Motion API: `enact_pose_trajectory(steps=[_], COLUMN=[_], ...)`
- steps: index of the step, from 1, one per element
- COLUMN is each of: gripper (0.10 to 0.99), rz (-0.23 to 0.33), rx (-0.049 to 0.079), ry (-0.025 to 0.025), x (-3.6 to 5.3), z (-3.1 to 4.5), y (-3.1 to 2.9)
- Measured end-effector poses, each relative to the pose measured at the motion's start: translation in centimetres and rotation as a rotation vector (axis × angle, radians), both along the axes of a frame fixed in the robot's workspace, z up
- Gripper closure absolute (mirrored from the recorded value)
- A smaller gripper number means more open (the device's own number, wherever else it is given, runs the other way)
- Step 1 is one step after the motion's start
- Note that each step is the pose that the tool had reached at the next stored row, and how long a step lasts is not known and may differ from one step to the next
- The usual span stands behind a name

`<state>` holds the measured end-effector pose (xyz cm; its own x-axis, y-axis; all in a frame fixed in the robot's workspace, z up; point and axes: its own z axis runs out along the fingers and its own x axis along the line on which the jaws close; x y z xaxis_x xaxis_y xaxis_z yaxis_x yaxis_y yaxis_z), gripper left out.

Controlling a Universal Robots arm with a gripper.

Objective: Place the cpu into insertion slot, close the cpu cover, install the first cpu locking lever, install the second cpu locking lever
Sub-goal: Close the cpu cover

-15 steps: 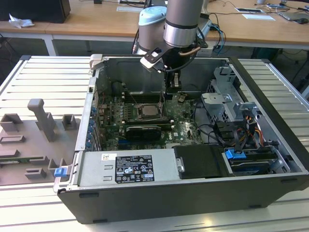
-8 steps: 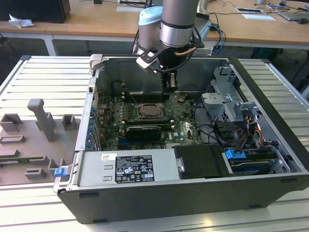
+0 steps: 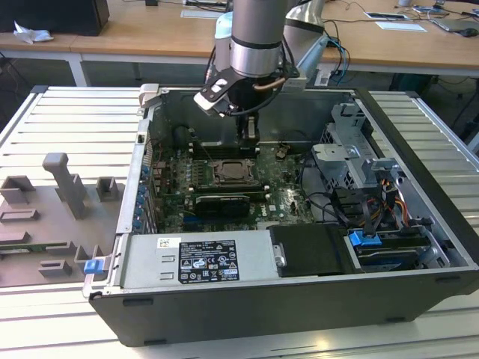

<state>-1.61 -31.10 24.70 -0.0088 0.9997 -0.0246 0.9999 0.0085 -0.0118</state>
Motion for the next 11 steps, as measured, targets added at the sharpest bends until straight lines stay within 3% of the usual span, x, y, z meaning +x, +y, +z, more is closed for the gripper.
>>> enact_pose_trajectory(steps=[5,11], gripper=[0.98,0.98], rz=[0.017,0.044], rx=[0.0,0.0], ry=[-0.0036,-0.0087], x=[-0.83,-0.99], z=[-0.78,-1.3], y=[0.0,0.0])
